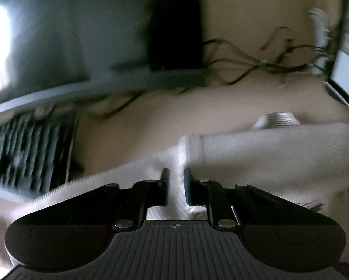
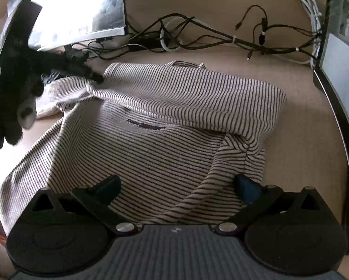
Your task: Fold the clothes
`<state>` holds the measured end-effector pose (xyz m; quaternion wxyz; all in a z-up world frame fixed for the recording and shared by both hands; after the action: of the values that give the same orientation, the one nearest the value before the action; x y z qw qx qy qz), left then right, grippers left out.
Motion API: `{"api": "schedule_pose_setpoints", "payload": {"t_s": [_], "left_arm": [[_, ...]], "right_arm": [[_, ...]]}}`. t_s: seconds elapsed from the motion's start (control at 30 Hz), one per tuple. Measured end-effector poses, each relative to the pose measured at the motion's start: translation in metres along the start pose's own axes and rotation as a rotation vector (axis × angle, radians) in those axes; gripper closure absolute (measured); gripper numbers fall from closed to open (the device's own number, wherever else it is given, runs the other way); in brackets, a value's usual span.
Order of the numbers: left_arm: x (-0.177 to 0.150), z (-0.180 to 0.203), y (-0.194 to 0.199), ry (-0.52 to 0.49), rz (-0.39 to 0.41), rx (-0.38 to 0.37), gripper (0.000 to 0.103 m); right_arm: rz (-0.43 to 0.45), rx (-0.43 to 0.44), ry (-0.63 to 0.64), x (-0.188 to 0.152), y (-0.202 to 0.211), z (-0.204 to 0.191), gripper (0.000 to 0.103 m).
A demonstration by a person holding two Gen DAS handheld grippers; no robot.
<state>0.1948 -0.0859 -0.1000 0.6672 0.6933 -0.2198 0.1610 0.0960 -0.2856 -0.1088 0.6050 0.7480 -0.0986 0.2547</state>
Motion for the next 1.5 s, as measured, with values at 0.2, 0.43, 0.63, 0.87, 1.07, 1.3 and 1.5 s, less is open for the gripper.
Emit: {"api": "schedule_pose_setpoints", "payload": {"t_s": [0.2,0.43,0.63,0.87,1.07,1.3,1.5], "left_arm": [[0.002,-0.005,0.028,0.071,0.023,-0.117,0.059],[-0.013,0.04,0.01,0.005,-0.047,-0.246,0.035],[-0.028,0.045,0.002,0.023,-0.089,-0.254,0.032],[-0.045,0.041,0.013,0.04,-0.097,-0.245,0.032],[-0.047,0.04,0.015,0.016,-0.093,-0.268,0.021],[-0.049,0.044,0.016,-0.02,-0.083,-0.287,0.013],[-0.053,0.021,0.043,0.07,-0.047,-0.313,0.013]], "right_arm": [[0.058,0.009,-0.062,0.015,0.015,0.009,0.0],[0.125,0.004,-0.091,0.05,0.011,0.015,0.024],[0.053,0.007,-0.098,0.054,-0.024,0.023,0.026],[0.049,0.018,-0.052,0.049,-0.024,0.024,0.025],[0.062,-0.029,-0.042,0.041,-0.016,0.015,0.023],[0.048,0.041,-0.078,0.008,0.011,-0.003,0.015],[0.012,0.021,-0.101,-0.019,0.004,-0.025,0.0]]}}
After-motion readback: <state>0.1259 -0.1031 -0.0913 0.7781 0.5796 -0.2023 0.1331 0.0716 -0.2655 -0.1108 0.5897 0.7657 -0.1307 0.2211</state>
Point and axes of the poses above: each gripper's, at about its wrist camera, not at the fingertips, and y roughly against the way its jaws point, z to its right, x to its top, the point moved 8 cm from there along -y, roughly the way its jaws point, and after that the axes turned 12 degrees about -z, right-handed, at the moved point
